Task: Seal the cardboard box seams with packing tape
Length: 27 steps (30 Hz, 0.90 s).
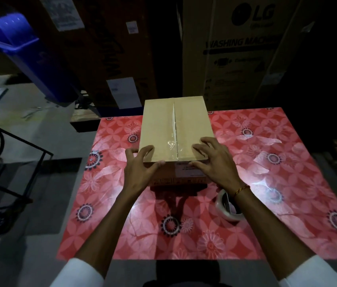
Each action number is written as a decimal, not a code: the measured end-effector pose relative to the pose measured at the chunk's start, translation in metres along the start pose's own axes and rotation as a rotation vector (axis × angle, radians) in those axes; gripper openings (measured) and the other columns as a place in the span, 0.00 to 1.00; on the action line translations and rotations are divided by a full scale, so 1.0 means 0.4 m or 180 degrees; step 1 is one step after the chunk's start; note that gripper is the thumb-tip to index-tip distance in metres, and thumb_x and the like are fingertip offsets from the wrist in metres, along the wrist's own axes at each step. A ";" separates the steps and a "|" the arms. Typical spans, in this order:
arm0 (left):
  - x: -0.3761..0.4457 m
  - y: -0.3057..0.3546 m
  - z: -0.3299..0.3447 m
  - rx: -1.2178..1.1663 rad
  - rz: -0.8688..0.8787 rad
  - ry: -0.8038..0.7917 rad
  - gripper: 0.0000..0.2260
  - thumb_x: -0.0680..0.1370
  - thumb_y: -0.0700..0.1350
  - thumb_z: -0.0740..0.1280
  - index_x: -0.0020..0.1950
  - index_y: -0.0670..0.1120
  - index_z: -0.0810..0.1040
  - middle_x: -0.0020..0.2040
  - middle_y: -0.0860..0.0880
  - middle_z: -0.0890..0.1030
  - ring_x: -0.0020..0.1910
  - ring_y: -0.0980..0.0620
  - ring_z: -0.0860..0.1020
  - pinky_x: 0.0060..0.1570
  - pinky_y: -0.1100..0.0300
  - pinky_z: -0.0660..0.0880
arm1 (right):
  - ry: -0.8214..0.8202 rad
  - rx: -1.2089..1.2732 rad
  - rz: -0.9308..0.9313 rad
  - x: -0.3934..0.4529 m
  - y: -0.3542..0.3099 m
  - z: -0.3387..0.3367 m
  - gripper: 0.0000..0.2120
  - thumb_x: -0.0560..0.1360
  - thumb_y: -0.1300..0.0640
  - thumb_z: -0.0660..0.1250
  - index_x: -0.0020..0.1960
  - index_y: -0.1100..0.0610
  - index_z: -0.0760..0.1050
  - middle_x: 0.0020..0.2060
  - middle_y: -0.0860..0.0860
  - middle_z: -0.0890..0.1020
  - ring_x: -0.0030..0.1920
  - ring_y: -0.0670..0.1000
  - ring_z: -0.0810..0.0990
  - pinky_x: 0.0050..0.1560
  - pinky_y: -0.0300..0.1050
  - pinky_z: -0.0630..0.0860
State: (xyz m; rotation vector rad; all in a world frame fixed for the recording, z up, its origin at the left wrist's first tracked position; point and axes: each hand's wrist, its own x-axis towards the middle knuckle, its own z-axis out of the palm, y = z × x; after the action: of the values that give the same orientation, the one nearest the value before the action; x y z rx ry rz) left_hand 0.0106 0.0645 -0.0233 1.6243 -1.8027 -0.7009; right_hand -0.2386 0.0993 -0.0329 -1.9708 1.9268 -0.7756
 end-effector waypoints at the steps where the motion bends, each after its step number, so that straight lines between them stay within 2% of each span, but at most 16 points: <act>1: -0.007 -0.007 0.005 -0.0028 -0.0013 -0.0034 0.27 0.70 0.59 0.75 0.67 0.53 0.76 0.61 0.48 0.65 0.53 0.53 0.72 0.54 0.54 0.78 | -0.0026 0.0030 0.0060 -0.009 0.007 0.012 0.26 0.69 0.45 0.78 0.64 0.49 0.78 0.68 0.50 0.74 0.65 0.58 0.75 0.62 0.51 0.70; 5: -0.019 -0.018 0.027 0.0001 -0.0011 -0.0104 0.27 0.70 0.58 0.76 0.66 0.53 0.75 0.63 0.48 0.64 0.58 0.49 0.73 0.54 0.57 0.76 | 0.0020 0.0100 0.0087 -0.027 0.027 0.036 0.25 0.70 0.47 0.77 0.64 0.48 0.77 0.69 0.48 0.73 0.65 0.59 0.73 0.63 0.53 0.72; 8: -0.019 -0.017 0.037 0.0059 -0.0015 -0.0190 0.26 0.71 0.57 0.75 0.67 0.53 0.73 0.65 0.46 0.63 0.61 0.45 0.72 0.57 0.54 0.75 | -0.0003 0.0096 -0.0033 -0.030 0.035 0.030 0.24 0.71 0.47 0.76 0.65 0.49 0.78 0.70 0.50 0.73 0.66 0.58 0.72 0.65 0.54 0.71; 10: -0.016 -0.013 0.040 0.0159 -0.0029 -0.0240 0.27 0.72 0.57 0.75 0.68 0.52 0.73 0.66 0.43 0.64 0.65 0.41 0.68 0.62 0.50 0.71 | -0.0045 0.0325 -0.0128 -0.029 0.046 0.014 0.22 0.73 0.49 0.75 0.65 0.51 0.79 0.69 0.51 0.74 0.66 0.54 0.73 0.65 0.51 0.72; 12: -0.015 0.002 0.044 0.0613 0.0013 -0.0233 0.28 0.72 0.58 0.74 0.69 0.52 0.72 0.70 0.40 0.62 0.69 0.38 0.63 0.65 0.45 0.67 | 0.0072 0.0917 0.0065 -0.036 0.062 -0.010 0.17 0.78 0.51 0.71 0.65 0.52 0.79 0.67 0.49 0.75 0.65 0.48 0.74 0.61 0.39 0.73; 14: -0.023 0.025 0.052 0.1289 0.0207 -0.0123 0.28 0.71 0.58 0.73 0.69 0.52 0.71 0.75 0.39 0.60 0.71 0.37 0.60 0.67 0.42 0.65 | 0.0452 0.1322 0.0374 -0.056 0.090 -0.031 0.13 0.82 0.54 0.65 0.64 0.54 0.80 0.63 0.50 0.77 0.62 0.46 0.76 0.58 0.31 0.72; 16: -0.039 0.059 0.064 0.1680 0.0430 0.0050 0.28 0.70 0.55 0.74 0.68 0.51 0.73 0.75 0.40 0.62 0.71 0.37 0.62 0.67 0.41 0.65 | 0.0785 0.1288 0.0692 -0.092 0.133 -0.043 0.12 0.83 0.58 0.62 0.63 0.56 0.80 0.59 0.54 0.78 0.58 0.49 0.78 0.56 0.31 0.72; 17: -0.048 0.078 0.073 0.1756 0.0521 0.0122 0.27 0.70 0.52 0.75 0.67 0.50 0.74 0.73 0.40 0.65 0.70 0.37 0.64 0.66 0.41 0.65 | 0.0823 0.1202 0.0859 -0.114 0.162 -0.045 0.12 0.83 0.60 0.62 0.63 0.56 0.80 0.59 0.55 0.78 0.56 0.50 0.78 0.57 0.34 0.73; 20: -0.082 0.136 0.115 0.1696 0.0998 0.0336 0.19 0.72 0.45 0.73 0.62 0.45 0.79 0.68 0.40 0.72 0.66 0.39 0.68 0.62 0.44 0.68 | 0.0305 0.0967 0.1403 -0.176 0.235 -0.045 0.17 0.79 0.65 0.62 0.66 0.55 0.77 0.60 0.55 0.76 0.56 0.52 0.78 0.58 0.49 0.76; 22: -0.108 0.171 0.152 0.1431 0.1543 0.0392 0.11 0.75 0.41 0.71 0.57 0.42 0.82 0.63 0.40 0.76 0.61 0.40 0.72 0.57 0.46 0.71 | -0.0200 0.0915 0.1602 -0.213 0.267 -0.041 0.21 0.77 0.67 0.64 0.68 0.55 0.74 0.60 0.56 0.75 0.58 0.56 0.78 0.59 0.49 0.75; 24: -0.132 0.193 0.191 0.1023 0.1926 0.0092 0.06 0.76 0.40 0.70 0.51 0.40 0.82 0.55 0.41 0.80 0.53 0.42 0.76 0.49 0.49 0.74 | -0.0511 0.0967 0.1726 -0.240 0.284 -0.040 0.22 0.77 0.66 0.66 0.70 0.57 0.72 0.60 0.56 0.74 0.60 0.56 0.76 0.59 0.47 0.72; 25: -0.140 0.194 0.212 0.0831 0.1943 -0.0174 0.05 0.76 0.41 0.69 0.49 0.41 0.82 0.50 0.44 0.80 0.48 0.43 0.77 0.44 0.50 0.74 | -0.0650 0.0992 0.1776 -0.249 0.291 -0.038 0.22 0.78 0.64 0.67 0.71 0.57 0.71 0.60 0.55 0.73 0.59 0.55 0.76 0.58 0.46 0.71; 27: -0.152 0.186 0.256 0.0479 0.1617 -0.0679 0.05 0.77 0.44 0.68 0.48 0.43 0.81 0.45 0.48 0.78 0.44 0.48 0.78 0.40 0.52 0.75 | -0.0929 0.0933 0.1821 -0.262 0.302 -0.029 0.24 0.78 0.59 0.69 0.73 0.56 0.69 0.60 0.53 0.73 0.58 0.55 0.76 0.55 0.46 0.71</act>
State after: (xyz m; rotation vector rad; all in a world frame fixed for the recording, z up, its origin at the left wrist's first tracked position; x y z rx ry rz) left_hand -0.1110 0.1319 -0.0436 1.1282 -2.3473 -0.5247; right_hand -0.3423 0.1954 -0.1085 -1.1933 1.9188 -0.5343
